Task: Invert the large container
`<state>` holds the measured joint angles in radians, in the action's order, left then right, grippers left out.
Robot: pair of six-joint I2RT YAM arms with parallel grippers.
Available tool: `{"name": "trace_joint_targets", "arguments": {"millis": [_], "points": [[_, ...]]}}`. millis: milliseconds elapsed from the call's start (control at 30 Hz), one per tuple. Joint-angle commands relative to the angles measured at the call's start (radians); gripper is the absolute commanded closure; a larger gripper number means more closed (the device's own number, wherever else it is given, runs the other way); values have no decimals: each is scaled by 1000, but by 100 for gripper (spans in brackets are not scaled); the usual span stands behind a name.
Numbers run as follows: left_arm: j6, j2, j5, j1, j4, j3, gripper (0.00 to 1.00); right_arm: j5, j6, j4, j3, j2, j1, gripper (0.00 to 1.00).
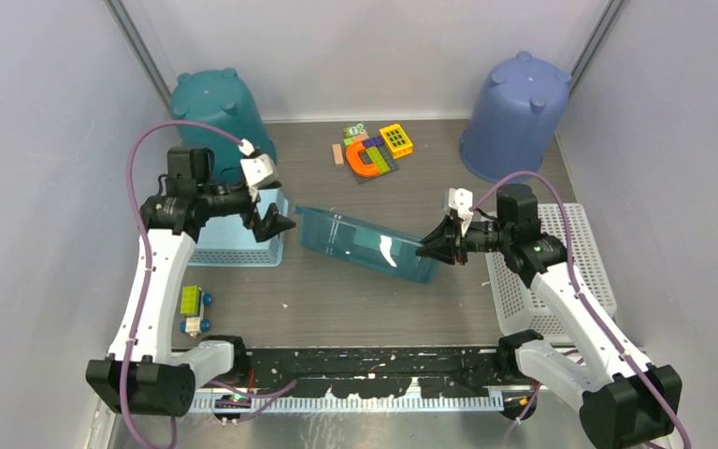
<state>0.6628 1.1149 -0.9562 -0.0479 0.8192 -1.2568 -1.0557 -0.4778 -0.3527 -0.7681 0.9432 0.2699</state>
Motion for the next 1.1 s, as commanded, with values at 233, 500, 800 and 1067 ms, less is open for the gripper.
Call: {"name": "trace_joint_targets", "arguments": {"millis": [233, 500, 800, 1067], "points": [[518, 164, 45, 17, 230, -78, 1, -93, 39, 48, -18, 15, -14, 91], [672, 247, 17, 16, 244, -54, 4, -104, 40, 46, -21, 24, -16, 91], [688, 277, 3, -1, 225, -26, 30, -112, 43, 44, -24, 28, -17, 91], [677, 280, 46, -49, 197, 4, 45, -117, 48, 43, -24, 22, -19, 91]]}}
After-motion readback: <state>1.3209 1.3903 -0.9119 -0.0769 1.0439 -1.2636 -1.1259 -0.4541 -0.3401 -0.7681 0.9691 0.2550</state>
